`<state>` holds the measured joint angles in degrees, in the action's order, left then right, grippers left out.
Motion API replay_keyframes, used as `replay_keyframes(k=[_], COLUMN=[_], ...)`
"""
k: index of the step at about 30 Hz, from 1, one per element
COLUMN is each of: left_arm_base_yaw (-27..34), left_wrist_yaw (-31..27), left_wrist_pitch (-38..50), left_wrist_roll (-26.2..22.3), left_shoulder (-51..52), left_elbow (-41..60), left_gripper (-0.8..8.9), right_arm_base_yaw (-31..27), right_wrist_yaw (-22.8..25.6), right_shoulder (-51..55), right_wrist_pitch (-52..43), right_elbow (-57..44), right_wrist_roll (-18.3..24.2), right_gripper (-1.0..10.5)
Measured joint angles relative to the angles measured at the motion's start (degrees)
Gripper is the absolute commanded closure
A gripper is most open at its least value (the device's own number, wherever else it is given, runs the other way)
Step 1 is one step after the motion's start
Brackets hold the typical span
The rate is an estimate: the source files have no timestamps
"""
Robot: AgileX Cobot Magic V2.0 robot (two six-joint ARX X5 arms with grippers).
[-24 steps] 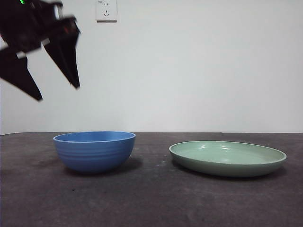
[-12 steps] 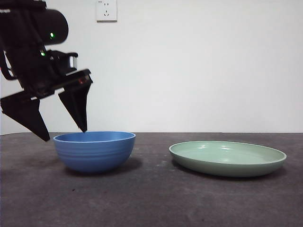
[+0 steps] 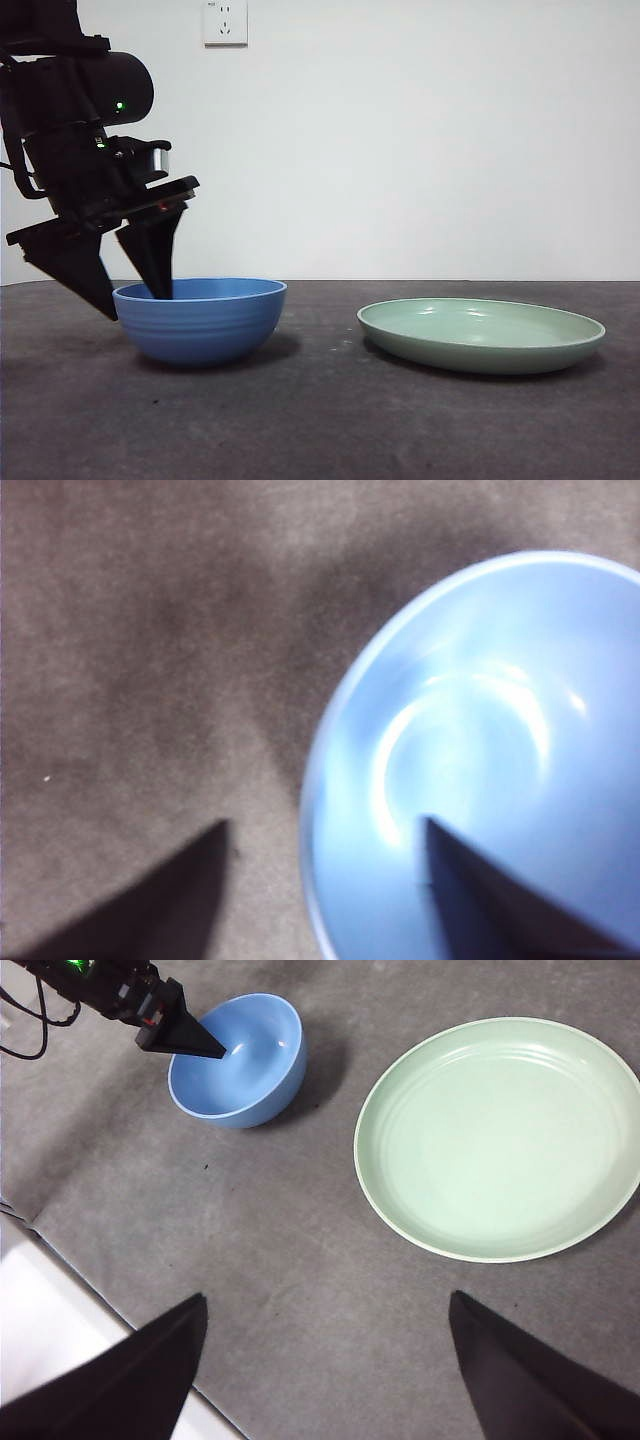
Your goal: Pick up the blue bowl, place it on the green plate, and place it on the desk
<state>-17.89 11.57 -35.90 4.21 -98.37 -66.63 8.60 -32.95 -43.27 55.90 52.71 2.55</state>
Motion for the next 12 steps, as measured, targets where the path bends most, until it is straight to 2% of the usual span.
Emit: replay_keyframes(k=[7,12], left_arm_base_yaw=[0.00,0.02], left_wrist_yaw=[-0.02,-0.20], left_wrist_pitch=[1.29,1.33], left_wrist_roll=[1.99,2.56], left_shoulder=[0.02,0.02], left_elbow=[-0.02,-0.02], left_gripper=[8.01,7.99], right_arm_base_yaw=[0.00,0.00], right_wrist_yaw=[0.00,0.00], right_shoulder=[0.00,0.00], right_wrist_pitch=[0.00,0.00], right_elbow=[0.00,0.00], right_wrist_roll=[0.00,0.00], right_gripper=[5.6,5.6])
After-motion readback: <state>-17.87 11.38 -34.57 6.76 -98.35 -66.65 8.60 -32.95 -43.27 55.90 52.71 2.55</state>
